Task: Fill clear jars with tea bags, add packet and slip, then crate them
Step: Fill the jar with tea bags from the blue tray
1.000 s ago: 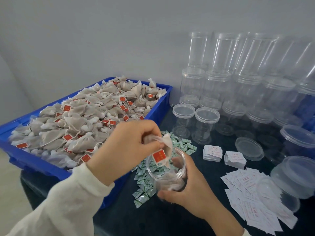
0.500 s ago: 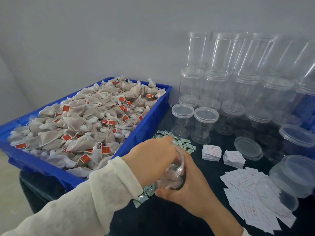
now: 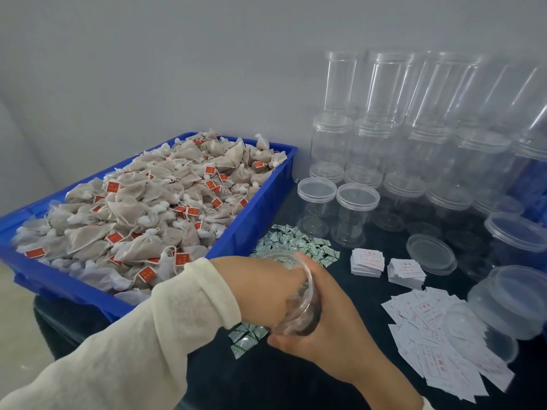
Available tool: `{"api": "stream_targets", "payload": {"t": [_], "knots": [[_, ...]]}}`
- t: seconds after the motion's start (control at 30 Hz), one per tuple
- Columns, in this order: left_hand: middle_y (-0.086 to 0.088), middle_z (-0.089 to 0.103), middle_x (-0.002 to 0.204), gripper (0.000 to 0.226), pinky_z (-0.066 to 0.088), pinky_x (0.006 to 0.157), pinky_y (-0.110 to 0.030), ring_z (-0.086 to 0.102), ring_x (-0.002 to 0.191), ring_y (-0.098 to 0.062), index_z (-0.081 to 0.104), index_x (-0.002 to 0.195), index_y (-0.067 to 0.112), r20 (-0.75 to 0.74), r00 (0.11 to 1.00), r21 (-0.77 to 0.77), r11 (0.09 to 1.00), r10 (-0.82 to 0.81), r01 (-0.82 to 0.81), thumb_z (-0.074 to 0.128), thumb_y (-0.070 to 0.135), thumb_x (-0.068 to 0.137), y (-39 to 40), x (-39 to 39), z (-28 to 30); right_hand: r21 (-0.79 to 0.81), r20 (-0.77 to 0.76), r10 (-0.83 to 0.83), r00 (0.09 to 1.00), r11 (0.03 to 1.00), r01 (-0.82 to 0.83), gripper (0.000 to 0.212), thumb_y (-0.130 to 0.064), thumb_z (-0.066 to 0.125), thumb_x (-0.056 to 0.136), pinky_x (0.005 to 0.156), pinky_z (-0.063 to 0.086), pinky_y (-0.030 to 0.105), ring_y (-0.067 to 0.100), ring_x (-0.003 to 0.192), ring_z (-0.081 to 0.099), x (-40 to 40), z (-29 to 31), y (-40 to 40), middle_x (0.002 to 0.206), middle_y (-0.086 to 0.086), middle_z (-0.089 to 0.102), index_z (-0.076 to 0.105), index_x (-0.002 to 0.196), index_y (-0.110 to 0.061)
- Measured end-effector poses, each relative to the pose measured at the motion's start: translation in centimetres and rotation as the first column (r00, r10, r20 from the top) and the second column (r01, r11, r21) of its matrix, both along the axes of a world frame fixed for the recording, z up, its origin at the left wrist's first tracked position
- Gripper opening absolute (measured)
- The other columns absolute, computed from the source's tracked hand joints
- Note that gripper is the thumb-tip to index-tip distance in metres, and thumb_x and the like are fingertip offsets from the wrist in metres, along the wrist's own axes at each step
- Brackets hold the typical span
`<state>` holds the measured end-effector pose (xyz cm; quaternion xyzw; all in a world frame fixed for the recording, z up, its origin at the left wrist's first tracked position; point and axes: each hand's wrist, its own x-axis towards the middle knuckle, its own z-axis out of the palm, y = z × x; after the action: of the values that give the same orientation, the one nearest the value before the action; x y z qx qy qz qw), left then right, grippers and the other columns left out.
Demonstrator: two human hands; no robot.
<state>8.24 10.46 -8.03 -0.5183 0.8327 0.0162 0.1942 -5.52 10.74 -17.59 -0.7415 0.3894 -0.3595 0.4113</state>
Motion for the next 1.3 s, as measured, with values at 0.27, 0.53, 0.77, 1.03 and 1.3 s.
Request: {"api": "stream_targets", "payload": {"t": [0.27, 0.53, 0.77, 1.03, 1.3], "knots": [[0.009, 0.045, 0.075, 0.035, 0.034, 0.057, -0.013, 0.043, 0.067, -0.009, 0.051, 0.126, 0.016, -0.170, 0.975, -0.166, 0.980, -0.142, 0.114, 0.028, 0.031, 0.105, 0.8, 0.8, 1.5, 0.028, 0.092, 0.031, 0.995, 0.999, -0.033, 0.100, -0.031, 0.089, 0.059, 0.083, 0.047, 0.008, -0.003, 0.115, 0.056, 0.0, 0.3, -0.1, 0.126, -0.026, 0.056, 0.031, 0.137, -0.052], [0.010, 0.067, 0.075, 0.027, 0.054, 0.061, -0.026, 0.058, 0.061, 0.000, 0.067, 0.100, 0.024, -0.645, 0.763, -0.494, 0.784, -0.041, -0.377, 0.045, 0.038, 0.092, -0.2, 7.8, 2.4, 0.030, 0.087, -0.014, 0.996, 0.999, 0.012, 0.096, -0.033, 0.089, 0.055, 0.079, 0.038, -0.005, -0.018, 0.114, 0.047, -0.3, 0.2, 0.1, 0.121, -0.038, 0.049, 0.033, 0.128, -0.062], [0.002, 0.066, 0.119, 0.027, 0.050, 0.092, -0.030, 0.062, 0.101, -0.014, 0.066, 0.119, 0.022, -0.367, 0.812, -0.279, 0.779, 0.454, -0.562, 0.060, 0.020, 0.092, -3.1, 15.2, -1.4, 0.061, 0.061, -0.031, 0.998, 0.998, 0.027, 0.099, -0.040, 0.089, 0.053, 0.078, 0.036, -0.006, -0.020, 0.114, 0.046, -0.3, -0.3, -0.1, 0.123, -0.039, 0.047, 0.032, 0.129, -0.064], [0.012, 0.065, 0.085, 0.020, 0.046, 0.073, -0.020, 0.059, 0.078, -0.003, 0.068, 0.090, 0.025, -0.274, 0.796, -0.076, 0.814, 0.539, -0.577, 0.065, 0.045, 0.086, -3.6, 15.7, -3.3, 0.073, 0.036, -0.031, 0.999, 0.997, 0.029, 0.099, -0.042, 0.089, 0.052, 0.078, 0.039, -0.004, -0.020, 0.116, 0.044, -0.3, -0.4, -0.2, 0.126, -0.039, 0.046, 0.032, 0.131, -0.061], [0.011, 0.063, 0.079, 0.016, 0.047, 0.067, -0.022, 0.059, 0.073, -0.006, 0.062, 0.081, 0.030, -0.313, 0.792, -0.123, 0.805, 0.524, -0.581, 0.060, 0.043, 0.090, -4.2, 15.5, -3.8, 0.082, 0.042, -0.031, 0.999, 0.996, 0.028, 0.100, -0.043, 0.089, 0.050, 0.078, 0.040, -0.003, -0.019, 0.115, 0.046, -0.4, -0.5, -0.2, 0.125, -0.038, 0.046, 0.033, 0.132, -0.058]]}}
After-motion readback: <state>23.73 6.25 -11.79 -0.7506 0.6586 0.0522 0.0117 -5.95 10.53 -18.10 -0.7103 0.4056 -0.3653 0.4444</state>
